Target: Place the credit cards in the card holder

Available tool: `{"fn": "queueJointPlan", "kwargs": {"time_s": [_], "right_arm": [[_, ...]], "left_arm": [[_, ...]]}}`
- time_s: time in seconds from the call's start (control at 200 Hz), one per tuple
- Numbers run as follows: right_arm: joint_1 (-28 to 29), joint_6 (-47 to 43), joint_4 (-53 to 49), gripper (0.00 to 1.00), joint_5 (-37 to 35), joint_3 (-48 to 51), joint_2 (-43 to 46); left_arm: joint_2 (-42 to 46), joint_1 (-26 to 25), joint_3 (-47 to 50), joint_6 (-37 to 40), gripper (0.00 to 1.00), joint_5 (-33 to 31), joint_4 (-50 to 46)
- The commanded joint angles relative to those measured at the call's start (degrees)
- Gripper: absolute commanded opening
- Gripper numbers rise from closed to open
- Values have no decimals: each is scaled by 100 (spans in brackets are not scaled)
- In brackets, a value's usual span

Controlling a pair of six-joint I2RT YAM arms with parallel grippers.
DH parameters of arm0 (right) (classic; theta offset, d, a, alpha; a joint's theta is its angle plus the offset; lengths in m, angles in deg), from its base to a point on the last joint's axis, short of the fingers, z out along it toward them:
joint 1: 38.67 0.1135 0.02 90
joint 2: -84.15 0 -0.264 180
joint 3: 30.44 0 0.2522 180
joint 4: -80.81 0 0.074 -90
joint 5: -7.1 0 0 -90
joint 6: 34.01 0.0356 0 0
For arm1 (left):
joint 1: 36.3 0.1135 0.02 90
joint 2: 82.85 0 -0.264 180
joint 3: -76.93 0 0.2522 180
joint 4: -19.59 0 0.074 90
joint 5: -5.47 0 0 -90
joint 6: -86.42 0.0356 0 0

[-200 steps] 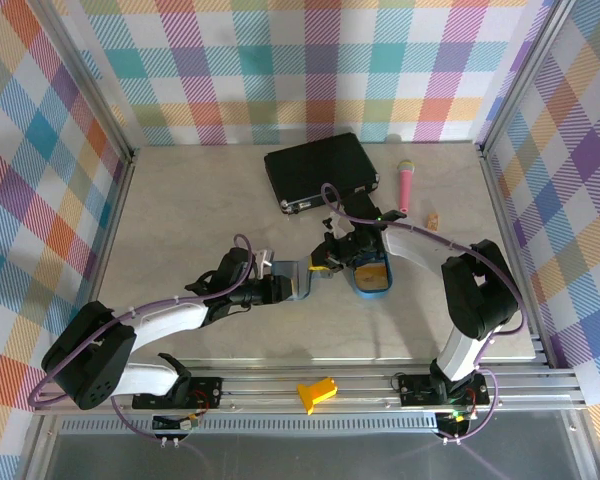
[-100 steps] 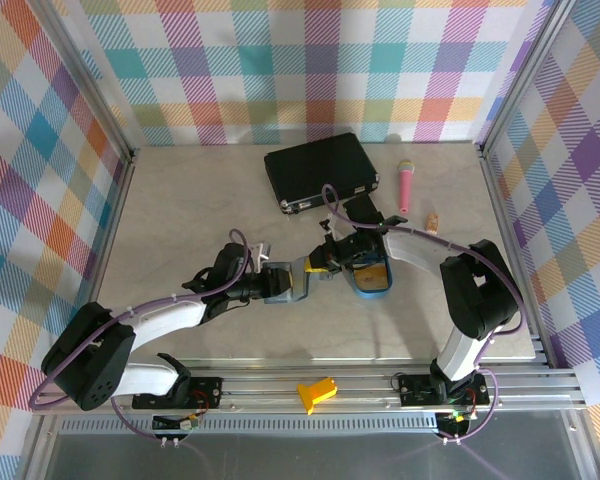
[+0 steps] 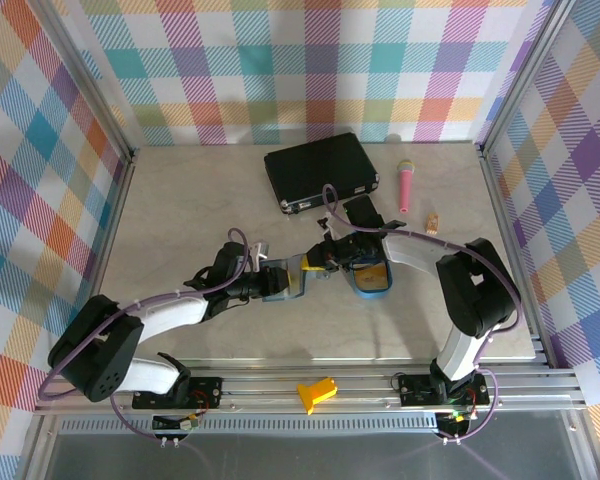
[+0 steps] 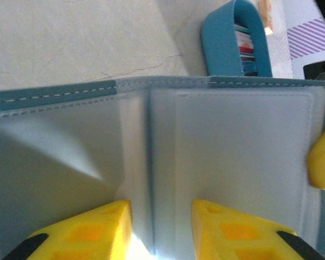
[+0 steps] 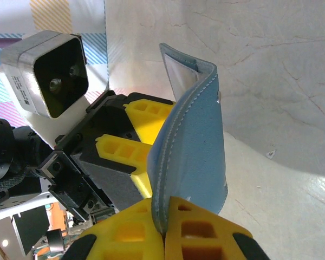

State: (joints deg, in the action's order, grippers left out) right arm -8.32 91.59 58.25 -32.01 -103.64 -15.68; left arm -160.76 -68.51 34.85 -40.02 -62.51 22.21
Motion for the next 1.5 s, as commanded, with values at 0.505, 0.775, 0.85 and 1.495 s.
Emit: {"fn": "queueJointPlan", "kwargs": {"time_s": [0.505,0.775,0.85,1.495], "right_arm": [[-28,-25,300,0,-62,211,-528],[-23,-79,350,0,-71,293,-627],[-31,-105,347,0,-62,286,-663],[-108,-1144,-496,1,-1060,194,-617]], "left_arm": [[-446,223,267,64,26,-2,383],[-615,267,283,-6,0,39,394],[-698,271,228,-16,0,50,371],[-887,364,80,-112,0,-361,-152]]}}
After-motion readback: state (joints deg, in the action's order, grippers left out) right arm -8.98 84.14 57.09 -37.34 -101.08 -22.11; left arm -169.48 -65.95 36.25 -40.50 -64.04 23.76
